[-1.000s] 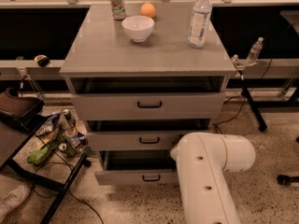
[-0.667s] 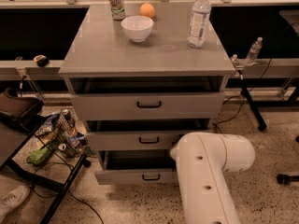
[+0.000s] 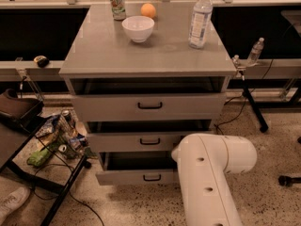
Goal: Open bottom drawer
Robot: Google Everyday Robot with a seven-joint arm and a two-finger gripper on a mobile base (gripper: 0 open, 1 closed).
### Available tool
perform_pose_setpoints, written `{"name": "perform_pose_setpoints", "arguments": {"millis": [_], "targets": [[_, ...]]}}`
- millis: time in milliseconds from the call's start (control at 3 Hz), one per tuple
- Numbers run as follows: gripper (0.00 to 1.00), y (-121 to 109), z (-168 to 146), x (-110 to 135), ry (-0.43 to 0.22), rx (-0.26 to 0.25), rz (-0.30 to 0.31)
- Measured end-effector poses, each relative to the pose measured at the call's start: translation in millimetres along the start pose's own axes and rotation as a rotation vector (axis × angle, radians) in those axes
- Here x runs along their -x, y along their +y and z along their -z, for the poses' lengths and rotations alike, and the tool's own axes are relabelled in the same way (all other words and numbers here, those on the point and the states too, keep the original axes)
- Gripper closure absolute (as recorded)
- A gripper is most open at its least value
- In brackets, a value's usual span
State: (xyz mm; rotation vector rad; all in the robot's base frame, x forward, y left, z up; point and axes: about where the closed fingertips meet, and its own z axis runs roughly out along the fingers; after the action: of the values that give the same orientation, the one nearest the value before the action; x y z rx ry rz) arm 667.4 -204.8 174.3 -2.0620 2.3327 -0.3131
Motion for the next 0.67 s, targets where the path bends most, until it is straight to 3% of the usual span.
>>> {"name": "perform_pose_setpoints", "arguments": {"millis": [333, 667], "targets": [[0.04, 0.0, 0.0, 0.0, 0.000, 0.000, 0.000], [0.00, 0.0, 0.0, 0.0, 0.000, 0.000, 0.000]]}}
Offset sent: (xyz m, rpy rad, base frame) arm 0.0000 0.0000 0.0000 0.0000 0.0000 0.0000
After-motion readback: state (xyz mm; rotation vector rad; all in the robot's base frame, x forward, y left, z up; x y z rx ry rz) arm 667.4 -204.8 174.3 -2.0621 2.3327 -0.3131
